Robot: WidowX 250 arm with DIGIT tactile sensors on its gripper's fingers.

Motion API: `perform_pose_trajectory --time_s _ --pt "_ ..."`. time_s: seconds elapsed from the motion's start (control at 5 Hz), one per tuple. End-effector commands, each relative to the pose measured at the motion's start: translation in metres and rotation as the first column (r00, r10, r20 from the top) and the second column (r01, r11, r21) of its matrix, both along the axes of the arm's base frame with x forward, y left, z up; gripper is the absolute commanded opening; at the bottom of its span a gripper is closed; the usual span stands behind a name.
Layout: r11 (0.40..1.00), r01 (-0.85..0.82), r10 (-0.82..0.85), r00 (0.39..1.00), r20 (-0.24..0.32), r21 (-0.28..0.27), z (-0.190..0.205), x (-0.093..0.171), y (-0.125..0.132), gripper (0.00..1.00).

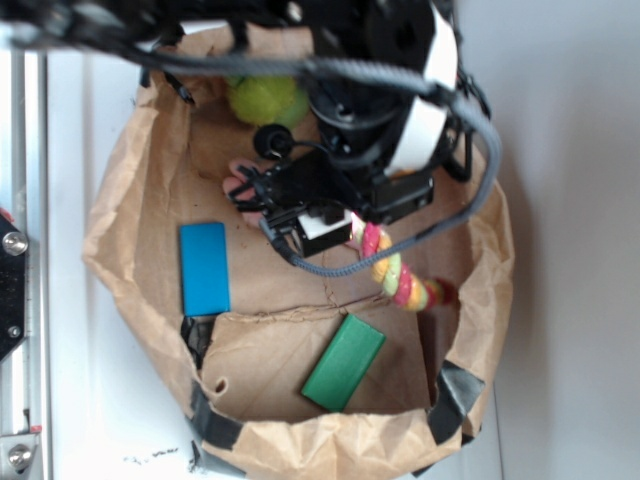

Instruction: Grab the multicolored rope.

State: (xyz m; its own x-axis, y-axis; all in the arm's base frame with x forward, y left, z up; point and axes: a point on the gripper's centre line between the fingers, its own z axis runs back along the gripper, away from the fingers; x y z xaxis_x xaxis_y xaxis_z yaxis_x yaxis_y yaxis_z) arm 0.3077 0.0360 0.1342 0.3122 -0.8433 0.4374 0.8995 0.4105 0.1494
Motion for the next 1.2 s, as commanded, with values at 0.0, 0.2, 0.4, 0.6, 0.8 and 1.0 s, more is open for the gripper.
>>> perform_pose_trajectory --time_s 0.0,0.2,0.4,0.6,0.8,1.0 --pt "0.956 -0.293 0.293 0.956 -0.028 0.021 0.044 -0.03 -0.004 0.0" --pt "0.873 -0.485 0.488 0.869 -0.088 0.053 0.05 -0.042 -0.011 0.0" --pt "0.861 -0.5 0.508 0.856 -0.102 0.096 0.051 -0.047 -0.018 0.0" --pt "0.772 -0.624 0.636 0.759 -0.139 0.125 0.049 -0.052 -0.021 0.0" --pt "0.664 -0.735 0.747 0.652 -0.125 0.134 0.049 -0.052 -0.025 0.0" --pt "0.589 -0.797 0.808 0.572 -0.142 0.135 0.052 -0.057 -0.034 0.0"
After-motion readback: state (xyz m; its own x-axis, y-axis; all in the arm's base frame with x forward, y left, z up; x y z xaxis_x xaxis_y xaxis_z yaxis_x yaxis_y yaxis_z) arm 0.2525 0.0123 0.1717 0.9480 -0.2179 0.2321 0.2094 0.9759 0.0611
